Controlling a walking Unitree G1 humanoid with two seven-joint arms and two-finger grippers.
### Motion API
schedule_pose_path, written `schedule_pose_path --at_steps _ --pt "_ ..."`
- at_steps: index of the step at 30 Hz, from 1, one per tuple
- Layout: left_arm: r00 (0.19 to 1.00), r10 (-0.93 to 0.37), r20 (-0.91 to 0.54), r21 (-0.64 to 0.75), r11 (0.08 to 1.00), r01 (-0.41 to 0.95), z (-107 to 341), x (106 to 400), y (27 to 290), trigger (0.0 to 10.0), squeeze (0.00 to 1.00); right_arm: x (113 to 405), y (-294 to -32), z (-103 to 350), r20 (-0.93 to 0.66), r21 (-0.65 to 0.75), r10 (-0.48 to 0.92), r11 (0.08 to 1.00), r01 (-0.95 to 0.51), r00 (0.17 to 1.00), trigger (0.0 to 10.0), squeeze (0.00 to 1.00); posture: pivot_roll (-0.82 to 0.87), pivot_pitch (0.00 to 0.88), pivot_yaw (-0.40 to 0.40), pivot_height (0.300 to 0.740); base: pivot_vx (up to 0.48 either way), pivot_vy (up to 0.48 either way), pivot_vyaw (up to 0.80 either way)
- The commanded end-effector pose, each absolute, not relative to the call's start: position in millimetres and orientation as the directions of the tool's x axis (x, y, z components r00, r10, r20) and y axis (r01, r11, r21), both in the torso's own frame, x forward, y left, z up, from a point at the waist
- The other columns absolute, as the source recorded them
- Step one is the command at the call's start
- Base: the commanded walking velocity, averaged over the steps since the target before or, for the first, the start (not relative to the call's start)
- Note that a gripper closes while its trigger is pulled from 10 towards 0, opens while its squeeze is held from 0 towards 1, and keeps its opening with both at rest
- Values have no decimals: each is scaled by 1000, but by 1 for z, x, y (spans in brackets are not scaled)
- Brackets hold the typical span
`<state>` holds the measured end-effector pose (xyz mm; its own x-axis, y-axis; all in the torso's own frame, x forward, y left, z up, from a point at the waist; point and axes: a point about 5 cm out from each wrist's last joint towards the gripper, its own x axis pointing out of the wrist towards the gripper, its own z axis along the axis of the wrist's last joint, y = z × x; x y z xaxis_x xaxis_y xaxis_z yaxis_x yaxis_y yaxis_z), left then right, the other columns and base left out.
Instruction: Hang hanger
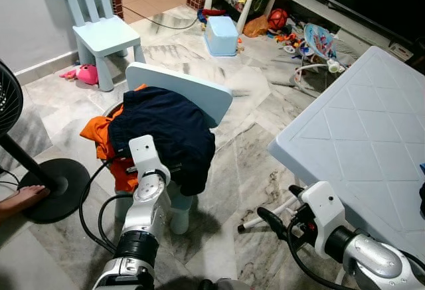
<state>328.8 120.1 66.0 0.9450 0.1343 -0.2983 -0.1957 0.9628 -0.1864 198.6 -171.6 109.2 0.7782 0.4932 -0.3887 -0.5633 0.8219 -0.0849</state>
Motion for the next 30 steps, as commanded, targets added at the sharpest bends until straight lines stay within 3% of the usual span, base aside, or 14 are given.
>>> schedule_pose_path --at_steps 1,7,16,17,22,23,24,25,28,30 --pt "956 56 -287 -181 977 -111 68 331 101 0 0 199 -173 105 -406 -91 489 819 -566 772 10000 0 -203 125 -201 740 0 0 0" --pt "945 -115 -306 -168 984 65 67 331 78 0 0 201 -172 105 -403 -92 496 814 -574 769 10000 0 -202 120 -205 740 0 0 0" --pt "913 -196 -358 -114 980 166 57 321 78 0 0 202 -173 104 -399 -97 495 814 -573 772 10000 0 -208 119 -197 740 0 0 0" --pt "914 -190 -358 -93 981 167 58 318 81 10000 0 202 -173 104 -398 -97 495 815 -572 773 10000 0 -205 120 -195 740 0 0 0" --pt "931 -100 -352 -103 992 67 59 307 96 10000 0 203 -172 103 -395 -93 496 816 -571 773 10000 0 -192 119 -195 740 0 0 0" --pt "932 -74 -356 -120 992 33 59 304 99 10000 643 204 -172 103 -395 -93 497 816 -571 773 10000 0 -188 118 -196 740 0 0 0" --pt "931 -56 -359 -131 991 9 59 302 101 10000 643 204 -171 103 -394 -92 497 816 -571 773 10000 0 -187 118 -197 740 0 0 0" --pt "932 -32 -360 -177 984 -35 59 299 102 10000 1000 204 -171 103 -393 -91 498 815 -572 772 10000 0 -186 118 -196 740 0 0 0" --pt "929 4 -371 -256 961 -106 58 293 104 10000 1000 205 -171 102 -392 -89 501 814 -574 771 10000 0 -181 116 -198 740 0 0 0" --pt "912 66 -404 -374 898 -231 56 284 105 10000 1000 207 -170 102 -390 -89 505 812 -577 770 10000 0 -184 112 -199 740 0 0 0"
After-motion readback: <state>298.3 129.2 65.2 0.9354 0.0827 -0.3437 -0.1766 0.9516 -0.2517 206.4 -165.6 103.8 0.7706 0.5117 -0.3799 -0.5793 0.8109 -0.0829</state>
